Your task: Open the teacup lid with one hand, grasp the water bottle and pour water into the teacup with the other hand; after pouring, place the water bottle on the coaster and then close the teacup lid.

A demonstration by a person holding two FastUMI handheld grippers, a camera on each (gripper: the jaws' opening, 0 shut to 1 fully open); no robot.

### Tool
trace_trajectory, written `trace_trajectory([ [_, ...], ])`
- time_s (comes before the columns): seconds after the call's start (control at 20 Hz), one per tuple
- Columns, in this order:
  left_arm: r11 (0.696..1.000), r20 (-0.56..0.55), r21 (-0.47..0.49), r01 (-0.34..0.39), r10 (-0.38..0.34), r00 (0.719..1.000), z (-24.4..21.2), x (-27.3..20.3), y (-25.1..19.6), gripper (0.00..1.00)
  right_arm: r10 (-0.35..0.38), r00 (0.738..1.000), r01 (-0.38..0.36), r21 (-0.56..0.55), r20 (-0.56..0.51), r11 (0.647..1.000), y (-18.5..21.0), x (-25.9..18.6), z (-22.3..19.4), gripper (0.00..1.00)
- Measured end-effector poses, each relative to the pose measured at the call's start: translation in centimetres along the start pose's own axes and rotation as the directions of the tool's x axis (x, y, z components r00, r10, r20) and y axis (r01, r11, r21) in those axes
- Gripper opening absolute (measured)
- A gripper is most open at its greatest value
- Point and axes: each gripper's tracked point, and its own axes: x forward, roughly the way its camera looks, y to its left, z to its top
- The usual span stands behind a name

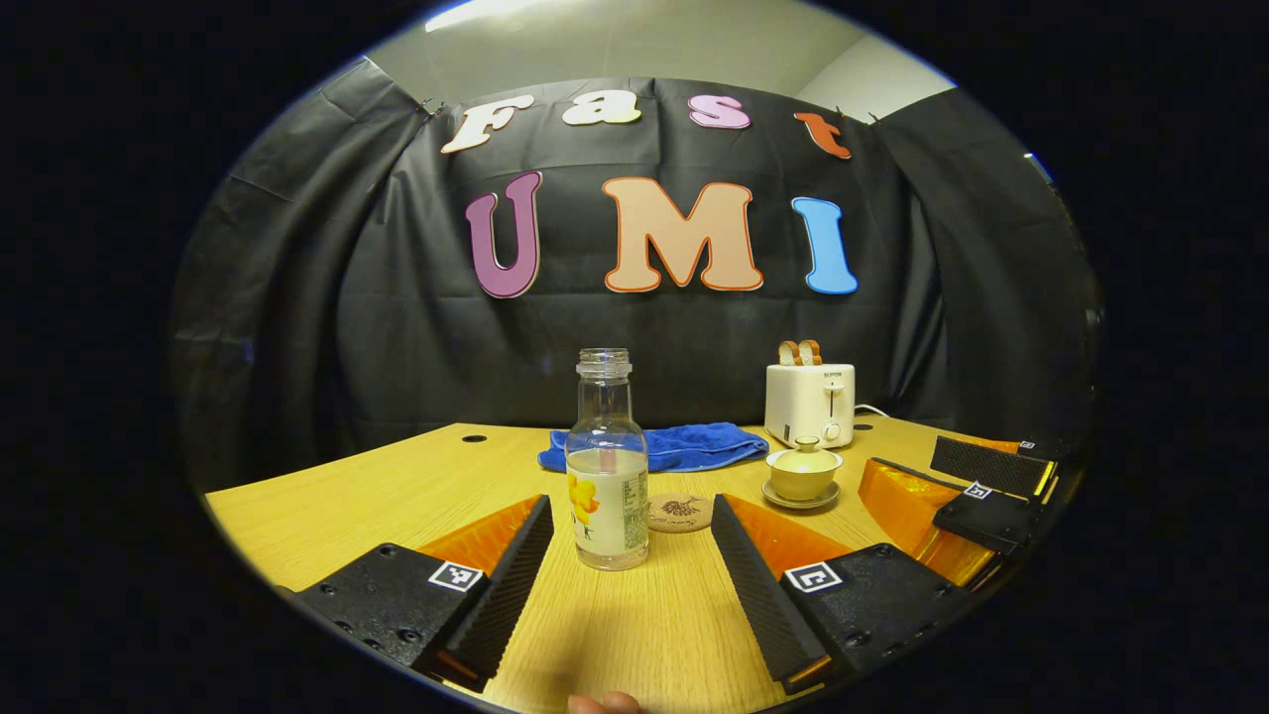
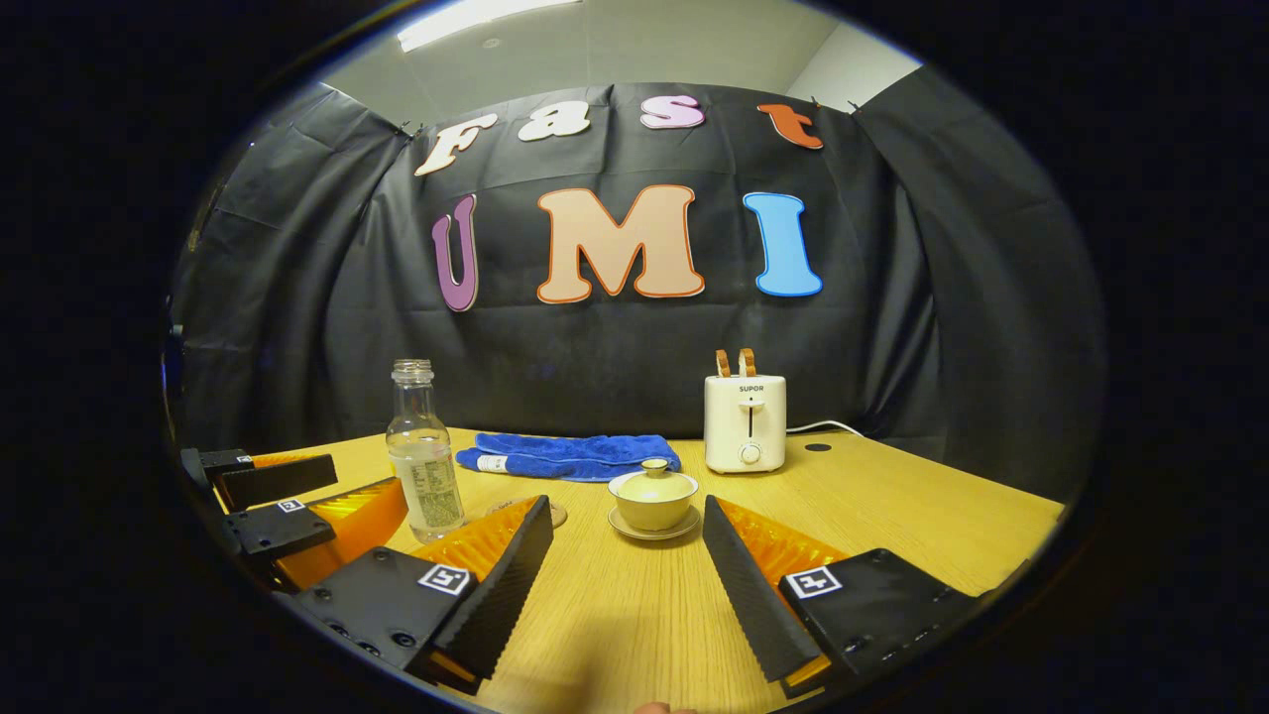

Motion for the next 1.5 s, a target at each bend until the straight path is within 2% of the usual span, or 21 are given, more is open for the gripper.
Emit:
trace_trajectory([
  [0.15,1.0,0.0,0.0,0.0,0.0,1.0,0.0,0.0,0.0,0.94,0.0,1.0,0.0,0.0,0.0,1.0,0.0,0.0,0.0,0.94],
  [0.2,1.0,0.0,0.0,0.0,0.0,1.0,0.0,0.0,0.0,0.94,0.0,1.0,0.0,0.0,0.0,1.0,0.0,0.0,0.0,0.98],
  [0.35,1.0,0.0,0.0,0.0,0.0,1.0,0.0,0.0,0.0,0.94,0.0,1.0,0.0,0.0,0.0,1.0,-0.1,0.0,0.0,0.98],
  [0.4,1.0,0.0,0.0,0.0,0.0,1.0,0.0,0.0,0.0,0.94,0.0,1.0,0.0,0.0,0.0,1.0,-0.1,0.0,0.1,0.94],
  [0.45,1.0,0.0,0.0,0.0,0.0,1.0,-0.1,0.0,0.0,0.94,0.0,1.0,0.0,0.0,0.0,1.0,0.0,0.0,0.0,0.98],
  [0.5,1.0,0.0,0.0,0.0,0.0,1.0,0.0,0.0,0.0,0.94,0.0,1.0,0.0,0.0,0.0,1.0,0.0,0.0,0.0,0.94],
  [0.6,1.0,0.0,0.0,0.0,0.0,1.0,0.0,0.0,0.0,0.94,0.0,1.0,0.0,0.0,-0.001,1.0,0.0,0.0,0.0,0.98],
  [0.75,1.0,0.001,0.0,0.0,0.0,1.0,0.0,0.0,-0.1,0.94,-0.008,1.0,0.008,0.0,0.002,1.0,-0.2,0.1,0.0,0.94],
  [0.8,1.0,0.0,0.0,0.0,0.0,1.0,0.0,0.0,-0.1,0.94,-0.01,1.0,0.01,0.0,0.001,1.0,-0.2,0.3,0.1,0.98],
  [0.85,1.0,0.001,0.0,0.0,0.0,1.0,0.0,0.0,-0.1,0.94,-0.016,1.0,0.016,0.001,-0.001,1.0,-0.5,0.8,0.0,0.94],
  [1.25,1.0,0.001,0.001,-0.001,0.001,1.0,-0.1,0.0,-0.1,0.94,-0.036,0.999,0.036,-0.002,-0.01,0.999,-2.0,10.9,-0.5,0.98],
  [1.3,1.0,0.001,0.001,-0.001,0.001,1.0,0.0,0.0,-0.1,0.94,-0.051,0.999,0.051,-0.003,-0.012,0.999,-2.4,12.2,-0.5,0.93],
  [1.35,1.0,0.001,0.001,-0.001,0.001,1.0,0.0,0.0,-0.1,0.94,-0.067,0.998,0.067,-0.003,-0.01,0.998,-3.0,13.6,-0.6,0.98],
  [1.4,1.0,0.001,0.001,-0.001,0.001,1.0,0.0,0.0,-0.1,0.94,-0.069,0.998,0.069,-0.003,-0.012,0.998,-3.1,14.8,-0.6,0.93],
  [1.45,1.0,0.001,0.001,-0.001,0.001,1.0,-0.1,0.0,-0.1,0.94,-0.07,0.997,0.07,-0.005,-0.017,0.998,-3.0,15.9,-0.8,0.98],
  [1.5,1.0,0.001,0.001,-0.001,0.001,1.0,0.0,0.0,-0.1,0.94,-0.063,0.998,0.063,-0.008,-0.024,0.998,-2.9,16.9,-0.9,0.93],
])
